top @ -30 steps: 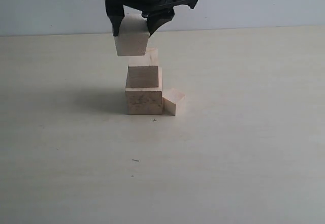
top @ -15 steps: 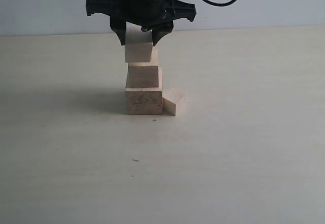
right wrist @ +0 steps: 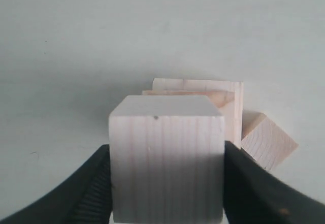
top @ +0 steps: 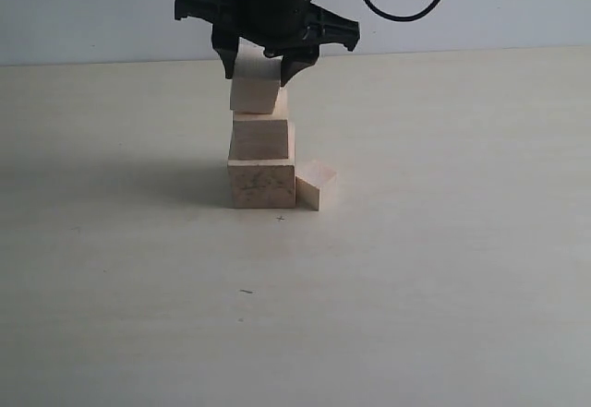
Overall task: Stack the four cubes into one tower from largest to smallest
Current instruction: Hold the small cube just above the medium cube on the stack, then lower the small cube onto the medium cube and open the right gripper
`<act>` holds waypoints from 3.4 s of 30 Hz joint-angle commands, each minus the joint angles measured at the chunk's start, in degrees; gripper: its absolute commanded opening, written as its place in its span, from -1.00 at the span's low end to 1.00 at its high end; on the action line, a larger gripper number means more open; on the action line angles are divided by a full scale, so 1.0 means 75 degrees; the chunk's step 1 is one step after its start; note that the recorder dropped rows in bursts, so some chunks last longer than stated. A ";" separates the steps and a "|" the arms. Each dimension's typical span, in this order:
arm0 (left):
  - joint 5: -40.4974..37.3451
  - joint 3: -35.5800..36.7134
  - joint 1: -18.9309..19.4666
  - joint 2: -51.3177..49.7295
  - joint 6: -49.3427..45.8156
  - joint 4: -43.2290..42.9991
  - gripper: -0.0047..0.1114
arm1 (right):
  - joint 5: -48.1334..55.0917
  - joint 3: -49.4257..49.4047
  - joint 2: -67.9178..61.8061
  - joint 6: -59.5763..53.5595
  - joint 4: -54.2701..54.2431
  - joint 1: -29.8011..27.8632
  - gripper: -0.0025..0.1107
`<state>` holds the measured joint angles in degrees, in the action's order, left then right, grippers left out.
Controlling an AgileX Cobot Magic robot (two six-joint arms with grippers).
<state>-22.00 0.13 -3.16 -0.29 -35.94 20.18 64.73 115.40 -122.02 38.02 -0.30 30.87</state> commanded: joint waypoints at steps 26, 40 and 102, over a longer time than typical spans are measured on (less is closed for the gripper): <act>0.0115 -0.0018 -0.0045 0.0039 0.0015 0.0005 -0.92 | 0.0697 0.0691 -0.0249 -0.0271 0.0313 -0.0023 -0.42; 0.0115 -0.0018 -0.0045 0.0039 0.0015 0.0005 -0.92 | 0.0697 0.0691 -0.0249 -0.0256 0.0084 -0.0023 -0.42; 0.0115 -0.0018 -0.0045 0.0039 0.0012 0.0005 -0.92 | 0.0697 0.0659 -0.0259 -0.0454 0.0236 -0.0023 -0.41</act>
<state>-21.90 0.13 -3.16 -0.29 -35.94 20.18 70.14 120.17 -124.26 35.25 0.84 30.87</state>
